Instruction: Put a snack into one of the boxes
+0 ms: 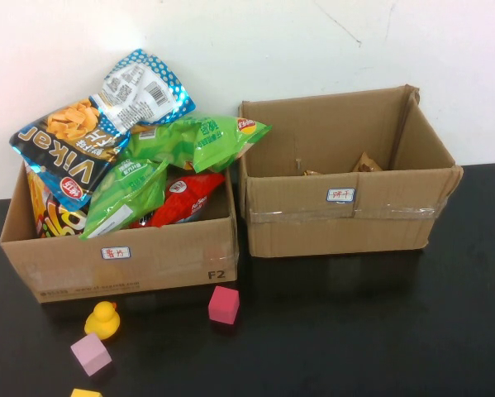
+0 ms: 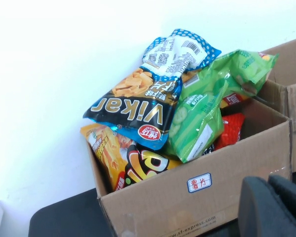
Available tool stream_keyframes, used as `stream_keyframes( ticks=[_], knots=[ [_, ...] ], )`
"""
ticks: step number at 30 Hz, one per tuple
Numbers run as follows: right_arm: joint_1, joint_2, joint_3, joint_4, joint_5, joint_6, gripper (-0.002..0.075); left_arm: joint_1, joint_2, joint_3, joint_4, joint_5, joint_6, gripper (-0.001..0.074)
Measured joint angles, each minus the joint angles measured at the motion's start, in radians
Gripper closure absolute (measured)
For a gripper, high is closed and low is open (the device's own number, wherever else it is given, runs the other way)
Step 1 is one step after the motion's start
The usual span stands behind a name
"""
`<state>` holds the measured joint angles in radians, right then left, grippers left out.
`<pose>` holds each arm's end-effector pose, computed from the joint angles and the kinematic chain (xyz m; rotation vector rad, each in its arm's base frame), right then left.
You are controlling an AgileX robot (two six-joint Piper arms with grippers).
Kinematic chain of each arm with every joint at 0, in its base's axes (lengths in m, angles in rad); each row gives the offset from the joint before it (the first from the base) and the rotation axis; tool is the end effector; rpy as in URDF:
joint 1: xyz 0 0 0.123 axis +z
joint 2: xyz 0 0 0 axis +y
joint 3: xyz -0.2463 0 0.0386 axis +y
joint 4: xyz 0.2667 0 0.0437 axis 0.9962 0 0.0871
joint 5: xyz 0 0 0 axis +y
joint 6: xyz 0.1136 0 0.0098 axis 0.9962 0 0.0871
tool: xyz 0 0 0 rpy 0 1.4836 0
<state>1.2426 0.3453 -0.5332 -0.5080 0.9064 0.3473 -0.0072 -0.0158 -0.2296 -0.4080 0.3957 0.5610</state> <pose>0.0814 0.1033 0.2790 -1.0171 1.8446 0.3414 0.1137 -0.0183 0.2610 0.2691 1.5812 0.0120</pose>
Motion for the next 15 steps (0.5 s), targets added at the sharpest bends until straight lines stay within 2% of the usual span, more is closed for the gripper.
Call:
stream_keyframes(
  ticks=[15],
  knots=[
    [0.0, -0.052, 0.033, -0.067, -0.037, 0.006, 0.0727, 0.0, 0.0, 0.017, 0.001, 0.06, 0.0, 0.0736]
  ],
)
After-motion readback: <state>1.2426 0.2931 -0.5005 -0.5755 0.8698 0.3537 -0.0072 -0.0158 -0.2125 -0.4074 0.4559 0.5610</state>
